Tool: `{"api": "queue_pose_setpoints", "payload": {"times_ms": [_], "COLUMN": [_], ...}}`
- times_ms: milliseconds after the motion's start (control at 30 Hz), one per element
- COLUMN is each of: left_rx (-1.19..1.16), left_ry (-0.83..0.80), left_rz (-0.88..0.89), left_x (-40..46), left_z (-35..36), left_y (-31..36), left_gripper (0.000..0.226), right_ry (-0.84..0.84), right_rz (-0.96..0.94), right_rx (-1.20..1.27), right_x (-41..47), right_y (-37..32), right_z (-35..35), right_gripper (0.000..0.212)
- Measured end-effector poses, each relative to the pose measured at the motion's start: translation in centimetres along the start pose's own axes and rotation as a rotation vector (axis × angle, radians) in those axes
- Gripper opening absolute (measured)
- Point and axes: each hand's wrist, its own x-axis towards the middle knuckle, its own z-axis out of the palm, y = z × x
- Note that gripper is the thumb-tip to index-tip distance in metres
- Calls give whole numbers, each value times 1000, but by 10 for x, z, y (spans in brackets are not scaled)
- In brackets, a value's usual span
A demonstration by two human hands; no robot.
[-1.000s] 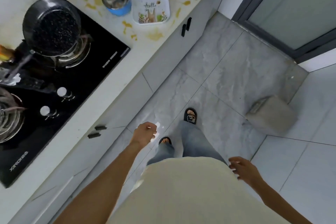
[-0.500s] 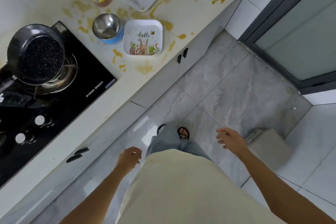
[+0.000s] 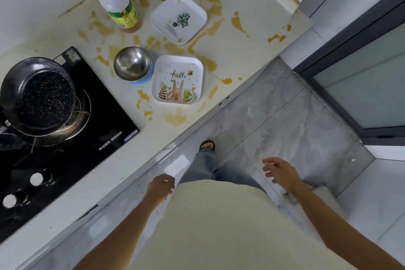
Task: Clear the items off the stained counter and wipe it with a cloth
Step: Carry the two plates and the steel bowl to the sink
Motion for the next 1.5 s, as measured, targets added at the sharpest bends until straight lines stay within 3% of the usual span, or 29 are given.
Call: {"api": "queue_pose_setpoints", "payload": {"times_ms": [400,533,667,833,1067,1200,1333,1500], "left_rx": [-180,-261,-374,-694,-1105,-1195,-1246,-1271], "left_ry": [39,88,134,218,501,627,678,722], "left_rz": [181,72,-67,-222,-169,-158,-246,-338], "left_x": [28,24,12,2,15,27,43,56], "left_z": [-14,-1,22,51,12,-22,-40,-43], "left_y": [150,161,157,155,194,219,234,242], "left_gripper": [13,15,34,25,15,22,24,31], "right_ry": [-18,-55,-123,-257,-271,-217,-45,110], "right_rz": [187,36,-137,-378,-618,-692,-743,-798], "right_rx": [-158,-301,-398,-489,-414,-399,-405,-513], "right_x": [53,96,141,171,189,199,215,235], "right_y": [-10,-68,-147,-245,-377,-437,-480,-515], "right_z": [-80,-123,-149,-151,-101,-66,-40,-18], "right_gripper": [20,20,19,16,14,20,32,32]}}
